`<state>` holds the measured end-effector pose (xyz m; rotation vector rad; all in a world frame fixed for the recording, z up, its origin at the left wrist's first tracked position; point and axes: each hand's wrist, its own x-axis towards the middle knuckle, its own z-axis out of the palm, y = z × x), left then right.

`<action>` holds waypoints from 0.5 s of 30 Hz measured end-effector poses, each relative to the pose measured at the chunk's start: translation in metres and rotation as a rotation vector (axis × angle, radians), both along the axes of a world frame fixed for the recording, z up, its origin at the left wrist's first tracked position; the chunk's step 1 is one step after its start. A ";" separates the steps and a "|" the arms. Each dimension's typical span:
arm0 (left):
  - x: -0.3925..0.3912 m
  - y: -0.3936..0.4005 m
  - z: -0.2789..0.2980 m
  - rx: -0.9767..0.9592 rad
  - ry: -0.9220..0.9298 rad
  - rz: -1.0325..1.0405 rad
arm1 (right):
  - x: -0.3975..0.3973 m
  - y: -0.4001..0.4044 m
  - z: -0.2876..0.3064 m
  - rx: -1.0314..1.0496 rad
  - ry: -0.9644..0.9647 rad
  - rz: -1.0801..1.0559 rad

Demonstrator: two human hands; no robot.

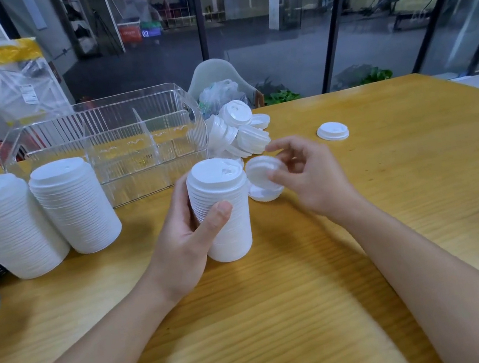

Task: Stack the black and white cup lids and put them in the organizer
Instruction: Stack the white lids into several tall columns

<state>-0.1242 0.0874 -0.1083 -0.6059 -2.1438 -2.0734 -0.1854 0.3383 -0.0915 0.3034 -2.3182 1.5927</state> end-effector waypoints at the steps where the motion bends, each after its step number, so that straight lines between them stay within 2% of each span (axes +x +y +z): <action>1: 0.000 0.000 0.000 -0.003 -0.004 0.000 | 0.001 0.000 0.003 -0.084 -0.021 -0.017; 3: -0.001 0.000 0.000 -0.008 -0.004 0.001 | 0.001 0.002 0.004 -0.149 -0.084 -0.084; 7: -0.001 0.000 0.000 0.002 0.005 -0.002 | -0.003 0.006 -0.004 -0.093 -0.174 -0.163; 10: 0.000 0.000 0.000 0.006 0.007 -0.008 | -0.003 0.005 -0.004 -0.117 -0.273 -0.127; 15: 0.000 0.000 -0.001 0.027 -0.004 -0.013 | 0.002 0.006 -0.003 0.047 -0.301 -0.066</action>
